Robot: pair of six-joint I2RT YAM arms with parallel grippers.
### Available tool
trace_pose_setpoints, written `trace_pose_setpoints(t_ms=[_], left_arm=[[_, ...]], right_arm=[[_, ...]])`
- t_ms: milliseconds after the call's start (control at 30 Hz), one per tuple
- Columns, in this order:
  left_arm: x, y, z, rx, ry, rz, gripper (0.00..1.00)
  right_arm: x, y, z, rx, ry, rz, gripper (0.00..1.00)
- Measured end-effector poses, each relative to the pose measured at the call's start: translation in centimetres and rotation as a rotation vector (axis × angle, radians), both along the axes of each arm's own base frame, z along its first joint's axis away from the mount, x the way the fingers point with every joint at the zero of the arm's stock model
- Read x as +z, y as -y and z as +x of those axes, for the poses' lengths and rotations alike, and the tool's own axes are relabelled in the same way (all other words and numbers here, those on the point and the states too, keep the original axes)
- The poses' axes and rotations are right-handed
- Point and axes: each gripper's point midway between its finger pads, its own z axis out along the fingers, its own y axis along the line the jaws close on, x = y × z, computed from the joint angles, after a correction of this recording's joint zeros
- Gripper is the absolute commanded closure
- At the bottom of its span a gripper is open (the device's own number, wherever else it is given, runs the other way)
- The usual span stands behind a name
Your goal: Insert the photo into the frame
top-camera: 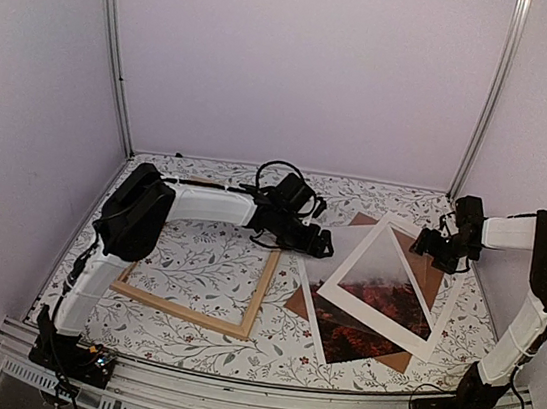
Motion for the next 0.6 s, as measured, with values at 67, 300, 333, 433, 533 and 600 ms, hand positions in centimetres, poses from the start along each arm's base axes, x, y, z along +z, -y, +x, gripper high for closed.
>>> trace_pose_setpoints(t_ms=[67, 300, 333, 433, 533, 600], left_arm=[[-1.5, -0.3, 0.3, 0.008, -0.029, 0.022, 0.14], [-1.1, -0.1, 0.4, 0.011, -0.069, 0.015, 0.15], [-1.2, -0.1, 0.2, 0.01, -0.079, 0.017, 0.15], [-1.5, -0.2, -0.4, 0.007, -0.118, 0.016, 0.17], [-1.4, 0.1, -0.8, 0.003, -0.145, 0.0, 0.16], [-1.4, 0.2, -1.1, 0.0, -0.163, -0.01, 0.17]], right_arm=[[0.0, 0.0, 0.0, -0.008, -0.004, 0.005, 0.15], [-1.0, 0.0, -1.0, -0.031, -0.039, 0.02, 0.15], [-1.0, 0.0, -1.0, -0.033, -0.038, 0.021, 0.15], [-1.1, -0.1, -1.1, -0.036, -0.036, 0.029, 0.16], [-1.0, -0.2, -1.1, -0.037, -0.021, 0.044, 0.16], [-1.0, -0.2, -1.2, -0.039, -0.009, 0.054, 0.17]])
